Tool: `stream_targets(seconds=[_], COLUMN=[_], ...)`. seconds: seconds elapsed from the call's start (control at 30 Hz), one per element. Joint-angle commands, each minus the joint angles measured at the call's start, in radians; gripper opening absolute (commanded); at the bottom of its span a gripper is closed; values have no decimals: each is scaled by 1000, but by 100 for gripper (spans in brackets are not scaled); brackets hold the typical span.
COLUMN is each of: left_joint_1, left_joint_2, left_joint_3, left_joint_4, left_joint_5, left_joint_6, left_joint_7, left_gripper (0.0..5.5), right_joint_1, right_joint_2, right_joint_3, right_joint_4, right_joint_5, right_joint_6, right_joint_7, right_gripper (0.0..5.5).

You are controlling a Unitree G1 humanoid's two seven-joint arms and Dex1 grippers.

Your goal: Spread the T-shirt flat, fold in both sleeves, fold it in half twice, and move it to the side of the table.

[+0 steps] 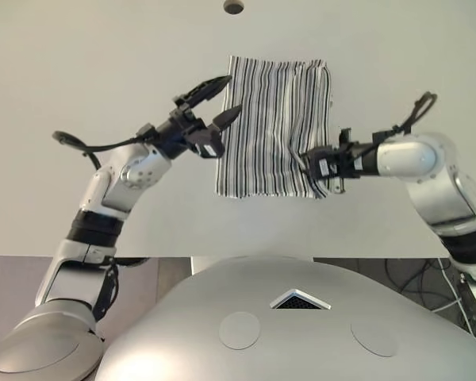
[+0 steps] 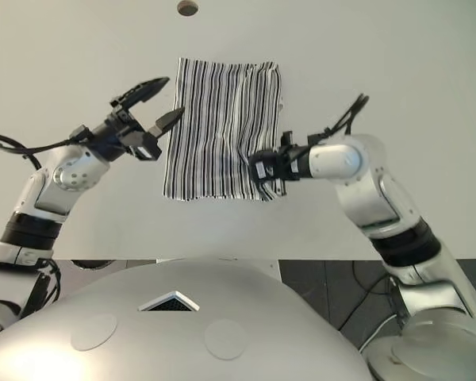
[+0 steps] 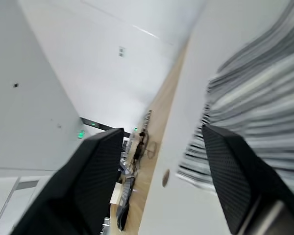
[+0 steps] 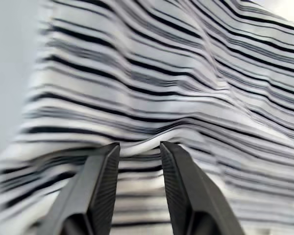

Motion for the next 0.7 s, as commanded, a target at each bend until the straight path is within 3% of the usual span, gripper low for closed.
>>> stream_targets(seconds=[0.03,0.2,0.4,0.53,0.7], left_joint_1=[82,224,384,438,354], left_joint_2=[63,206,395,411,342], left_joint_3=[7,27,138,148,76], left_joint_4=[-97,-160,-72,-49,-38], left_joint_5=[54,36,113,187,273], left_joint_6=[-1,-95,-285,-332,-324], left_joint_7=[-40,-101,-31,-1,1], left_gripper=[291,291,291,311,359], right_joint_1=[111,88,269,338,365], right_joint_2=[-22,25,56,76,53], right_joint_3=[-106,-272,-540,-641,-626], right_joint_4=[-162,-116,-22,45,86], right_joint_5=[39,61,151,201,164], right_joint_6=[43,18,-297,-412,-486], right_joint_7=[-54,-201,-321,-355,-356], right_gripper=[154,154,154,154,154])
